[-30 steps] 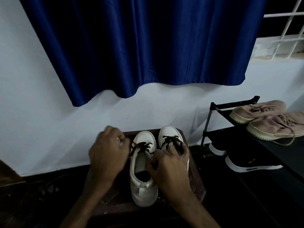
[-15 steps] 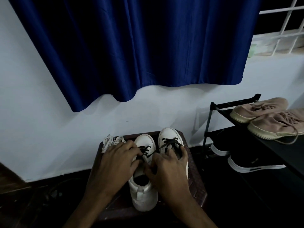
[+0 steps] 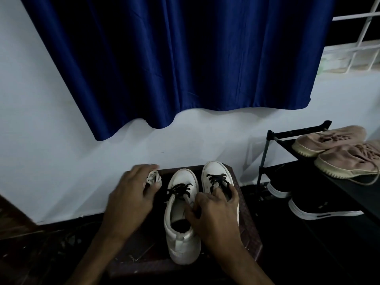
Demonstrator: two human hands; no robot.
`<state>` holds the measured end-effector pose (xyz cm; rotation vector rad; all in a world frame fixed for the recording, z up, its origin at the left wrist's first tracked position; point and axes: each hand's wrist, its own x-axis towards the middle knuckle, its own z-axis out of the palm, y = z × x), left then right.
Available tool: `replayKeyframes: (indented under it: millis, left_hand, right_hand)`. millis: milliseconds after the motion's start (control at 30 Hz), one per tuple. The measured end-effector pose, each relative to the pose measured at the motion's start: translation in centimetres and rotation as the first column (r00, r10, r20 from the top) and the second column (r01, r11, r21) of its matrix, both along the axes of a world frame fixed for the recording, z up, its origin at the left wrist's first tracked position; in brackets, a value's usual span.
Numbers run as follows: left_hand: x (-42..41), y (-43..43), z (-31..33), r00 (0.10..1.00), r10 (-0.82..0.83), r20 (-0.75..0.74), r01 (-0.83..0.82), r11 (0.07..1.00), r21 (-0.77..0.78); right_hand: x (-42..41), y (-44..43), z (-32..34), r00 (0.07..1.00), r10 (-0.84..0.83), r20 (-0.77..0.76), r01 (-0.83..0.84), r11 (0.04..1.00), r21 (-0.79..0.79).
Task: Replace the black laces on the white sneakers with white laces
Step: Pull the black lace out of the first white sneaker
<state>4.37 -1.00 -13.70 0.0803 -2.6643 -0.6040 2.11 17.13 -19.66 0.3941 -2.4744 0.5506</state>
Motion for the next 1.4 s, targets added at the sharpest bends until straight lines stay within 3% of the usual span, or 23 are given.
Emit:
replayKeyframes:
  millis: [100, 200, 333, 533, 667, 733, 800, 867, 933, 1033, 1133, 1200, 1300, 1400]
  left_hand:
    - [0.3, 2.4, -0.3, 0.987, -0.149, 0.056, 0.156, 0.978, -0.141]
    - [0.3, 3.5, -1.0, 0.990, -0.098, 0.102, 0.120, 0.965, -0.233]
    - [0.3, 4.2, -1.5, 0.997, -0.080, -0.014, 0.070, 0.936, -0.344]
    - [-0.2, 4.4, -1.9, 0.997, -0.076, -0.030, 0.060, 0.929, -0.364]
    - [-0.2, 3.7, -1.6, 0.983, -0.158, -0.091, 0.111, 0.916, -0.385]
    - [0.6, 2.5, -0.7, 0.978, -0.128, -0.164, 0.064, 0.935, -0.349]
    - [1.3, 0.9, 0.6, 0.969, 0.017, -0.245, -0.081, 0.964, -0.253]
    - [1.8, -1.0, 1.2, 0.936, 0.198, -0.290, -0.220, 0.975, -0.043]
    - [2.0, -2.5, 0.7, 0.925, 0.277, -0.259, -0.246, 0.958, 0.147]
    - [2.0, -2.6, -1.4, 0.982, 0.181, -0.047, -0.176, 0.979, 0.100]
    - [2.1, -1.7, -3.5, 0.981, 0.136, 0.137, -0.148, 0.985, 0.085]
    - [2.4, -1.1, -4.4, 0.986, 0.124, 0.109, -0.139, 0.981, 0.138]
    - [3.2, 1.1, -4.2, 0.994, 0.091, -0.064, -0.071, 0.962, 0.262]
    - [3.8, 3.8, -3.9, 0.999, 0.008, -0.034, 0.005, 0.929, 0.370]
  right_hand:
    - [0.0, -0.3, 0.3, 1.000, 0.003, -0.012, -0.003, 1.000, 0.001]
    - [0.2, -0.2, 0.1, 1.000, 0.012, -0.019, -0.012, 1.000, -0.001]
    - [0.1, -0.2, 0.2, 0.999, -0.004, -0.037, 0.004, 1.000, 0.007]
    - [0.1, 0.1, 0.2, 1.000, 0.006, -0.028, -0.006, 1.000, 0.018]
    - [0.1, 0.0, 0.3, 1.000, 0.001, -0.009, -0.001, 1.000, 0.026]
    - [0.2, 0.0, 0.4, 1.000, 0.002, -0.004, -0.002, 1.000, 0.023]
    - [0.1, 0.0, 0.5, 1.000, -0.003, 0.000, 0.003, 1.000, 0.019]
    - [0.1, 0.0, 0.6, 1.000, -0.012, 0.007, 0.012, 1.000, 0.022]
    - [0.2, 0.0, 0.5, 1.000, -0.007, 0.019, 0.006, 1.000, 0.024]
    - [0.2, 0.1, 0.3, 1.000, 0.007, 0.021, -0.007, 1.000, 0.008]
    - [0.3, 0.2, 0.4, 0.999, 0.023, 0.042, -0.022, 1.000, -0.022]
    - [0.4, 0.3, 0.3, 0.996, 0.038, 0.082, -0.033, 0.998, -0.061]
    - [0.2, 0.5, 1.0, 0.991, 0.031, 0.130, -0.023, 0.998, -0.066]
    - [-1.0, -0.1, 2.0, 0.984, 0.055, 0.168, -0.063, 0.997, 0.041]
